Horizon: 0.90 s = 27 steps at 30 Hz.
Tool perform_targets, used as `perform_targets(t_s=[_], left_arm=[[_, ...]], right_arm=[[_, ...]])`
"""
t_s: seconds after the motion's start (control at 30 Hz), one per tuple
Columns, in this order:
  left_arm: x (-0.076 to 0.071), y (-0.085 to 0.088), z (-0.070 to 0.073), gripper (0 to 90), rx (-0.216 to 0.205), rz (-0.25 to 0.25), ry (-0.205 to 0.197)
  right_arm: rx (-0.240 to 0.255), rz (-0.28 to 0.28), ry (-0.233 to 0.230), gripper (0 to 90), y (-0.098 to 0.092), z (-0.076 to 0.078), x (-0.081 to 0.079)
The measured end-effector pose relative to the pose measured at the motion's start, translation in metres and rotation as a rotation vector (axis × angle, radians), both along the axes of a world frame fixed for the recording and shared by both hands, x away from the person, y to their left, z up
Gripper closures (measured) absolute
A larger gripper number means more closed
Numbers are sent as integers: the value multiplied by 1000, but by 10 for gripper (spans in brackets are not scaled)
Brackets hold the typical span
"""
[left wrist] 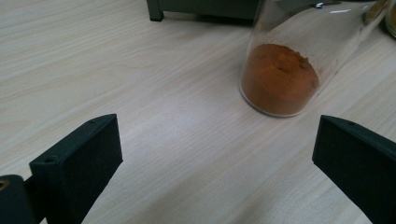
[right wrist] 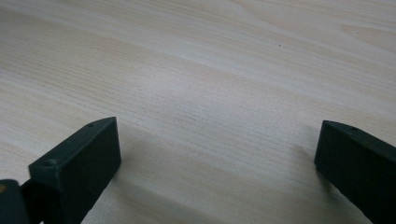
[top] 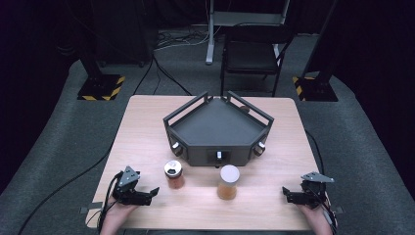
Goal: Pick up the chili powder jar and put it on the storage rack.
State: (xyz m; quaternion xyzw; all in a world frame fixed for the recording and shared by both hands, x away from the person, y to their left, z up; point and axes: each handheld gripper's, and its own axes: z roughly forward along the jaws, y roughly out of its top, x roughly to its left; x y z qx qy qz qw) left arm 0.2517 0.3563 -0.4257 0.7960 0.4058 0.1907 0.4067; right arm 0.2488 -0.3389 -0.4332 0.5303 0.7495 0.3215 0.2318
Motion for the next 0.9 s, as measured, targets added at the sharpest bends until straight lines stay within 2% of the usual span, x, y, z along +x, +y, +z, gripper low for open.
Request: perform_targets(t_s=[0.27, 0.67, 0.9], left_arm=[[2, -6, 1, 14, -4, -37, 1], [4, -17, -1, 20, -15, -64, -6], [6, -27, -2, 20, 1, -90, -1]], right_arm=[[0, 0, 0, 0, 0, 0, 0], [0, 0, 0, 0, 0, 0, 0], [0, 0, 0, 0, 0, 0, 0]])
